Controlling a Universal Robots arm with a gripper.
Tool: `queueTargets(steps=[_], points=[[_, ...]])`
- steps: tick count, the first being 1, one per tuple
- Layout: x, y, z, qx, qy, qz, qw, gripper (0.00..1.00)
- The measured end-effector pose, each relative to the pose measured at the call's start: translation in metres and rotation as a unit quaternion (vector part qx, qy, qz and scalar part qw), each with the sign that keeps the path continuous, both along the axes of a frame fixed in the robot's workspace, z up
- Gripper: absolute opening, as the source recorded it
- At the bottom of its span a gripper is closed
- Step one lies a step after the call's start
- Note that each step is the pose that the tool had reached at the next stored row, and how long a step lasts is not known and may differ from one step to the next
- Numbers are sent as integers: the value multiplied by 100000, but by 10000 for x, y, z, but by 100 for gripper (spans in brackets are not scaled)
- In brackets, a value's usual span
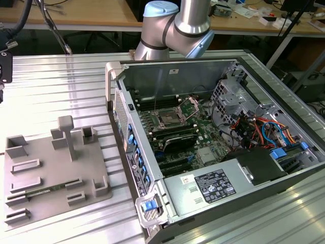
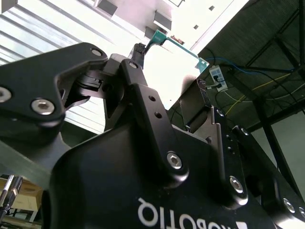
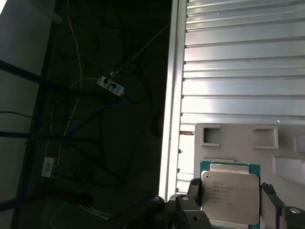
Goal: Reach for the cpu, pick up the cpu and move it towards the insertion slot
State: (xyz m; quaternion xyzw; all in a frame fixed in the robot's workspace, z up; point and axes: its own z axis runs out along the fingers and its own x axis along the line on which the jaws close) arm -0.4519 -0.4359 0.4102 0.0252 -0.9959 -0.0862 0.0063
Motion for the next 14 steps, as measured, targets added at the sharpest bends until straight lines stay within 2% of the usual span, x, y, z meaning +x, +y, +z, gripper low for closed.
queueTargets(steps=[11,12,13,14], points=[[17,-1,2,-6,19,14,100000,55],[113,0,0,-2,9,-3,100000,55],[250,0,0,-3,10,-11,100000,55],[252,0,68,-5,13,-3,100000,55]])
